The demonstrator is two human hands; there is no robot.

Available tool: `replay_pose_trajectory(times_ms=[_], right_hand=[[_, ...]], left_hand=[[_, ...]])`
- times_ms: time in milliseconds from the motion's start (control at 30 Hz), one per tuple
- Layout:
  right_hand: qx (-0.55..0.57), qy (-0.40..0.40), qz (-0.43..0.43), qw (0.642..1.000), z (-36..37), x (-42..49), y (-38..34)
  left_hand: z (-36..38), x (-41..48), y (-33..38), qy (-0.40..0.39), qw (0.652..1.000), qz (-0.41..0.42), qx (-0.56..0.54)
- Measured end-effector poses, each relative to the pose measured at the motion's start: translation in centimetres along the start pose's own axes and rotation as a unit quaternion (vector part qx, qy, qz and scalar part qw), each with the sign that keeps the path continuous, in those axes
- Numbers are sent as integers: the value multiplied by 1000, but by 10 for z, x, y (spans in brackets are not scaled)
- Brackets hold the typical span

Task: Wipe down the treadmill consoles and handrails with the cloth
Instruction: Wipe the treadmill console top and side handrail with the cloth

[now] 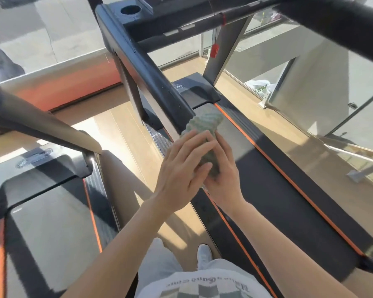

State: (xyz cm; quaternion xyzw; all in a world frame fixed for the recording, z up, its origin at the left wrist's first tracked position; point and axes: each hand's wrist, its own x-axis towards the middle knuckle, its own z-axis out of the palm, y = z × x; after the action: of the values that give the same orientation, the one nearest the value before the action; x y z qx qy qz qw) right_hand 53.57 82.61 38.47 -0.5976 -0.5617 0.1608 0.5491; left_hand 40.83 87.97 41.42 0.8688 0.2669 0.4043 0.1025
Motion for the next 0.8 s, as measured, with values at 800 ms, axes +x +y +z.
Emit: replay_pose_trajectory(times_ms=[800], right_hand=[[-318,-67,126,937,30,79,-64]], left_hand=[[-21,85,-163,-146,972,159,90]])
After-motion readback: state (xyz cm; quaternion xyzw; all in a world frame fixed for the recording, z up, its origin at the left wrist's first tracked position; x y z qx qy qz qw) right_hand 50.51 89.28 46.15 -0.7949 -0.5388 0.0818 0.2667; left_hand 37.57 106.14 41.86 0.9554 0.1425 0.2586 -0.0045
